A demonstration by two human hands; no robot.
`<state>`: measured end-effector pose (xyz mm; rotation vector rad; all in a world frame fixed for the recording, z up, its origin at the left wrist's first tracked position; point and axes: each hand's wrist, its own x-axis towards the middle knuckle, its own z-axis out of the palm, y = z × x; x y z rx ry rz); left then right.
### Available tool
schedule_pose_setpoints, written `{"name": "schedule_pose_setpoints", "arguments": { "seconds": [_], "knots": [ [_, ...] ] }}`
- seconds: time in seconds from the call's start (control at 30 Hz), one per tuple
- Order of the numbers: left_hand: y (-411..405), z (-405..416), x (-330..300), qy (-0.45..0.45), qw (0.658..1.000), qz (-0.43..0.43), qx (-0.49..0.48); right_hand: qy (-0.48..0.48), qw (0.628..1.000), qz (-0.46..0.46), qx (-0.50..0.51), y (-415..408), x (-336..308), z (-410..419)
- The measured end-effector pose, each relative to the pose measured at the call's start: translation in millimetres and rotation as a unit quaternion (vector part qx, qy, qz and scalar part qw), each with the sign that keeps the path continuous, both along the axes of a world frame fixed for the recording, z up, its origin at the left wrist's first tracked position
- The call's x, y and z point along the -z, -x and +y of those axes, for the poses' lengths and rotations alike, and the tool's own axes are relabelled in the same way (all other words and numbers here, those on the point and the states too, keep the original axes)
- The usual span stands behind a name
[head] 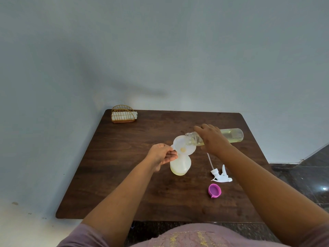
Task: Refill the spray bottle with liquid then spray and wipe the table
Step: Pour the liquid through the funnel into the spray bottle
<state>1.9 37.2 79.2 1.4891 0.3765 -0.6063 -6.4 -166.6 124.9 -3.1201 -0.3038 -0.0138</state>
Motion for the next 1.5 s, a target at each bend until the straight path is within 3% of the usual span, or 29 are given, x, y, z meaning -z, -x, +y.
{"name": "schedule_pose_setpoints", "arguments": {
  "seconds": [1.5],
  "knots": [
    [-1.4, -1.9, -3.0, -0.003, 1.000, -0.006, 0.009, 0.007, 1.000, -0.006, -0.001, -4.0, 3.3, -3.3]
  ]
}}
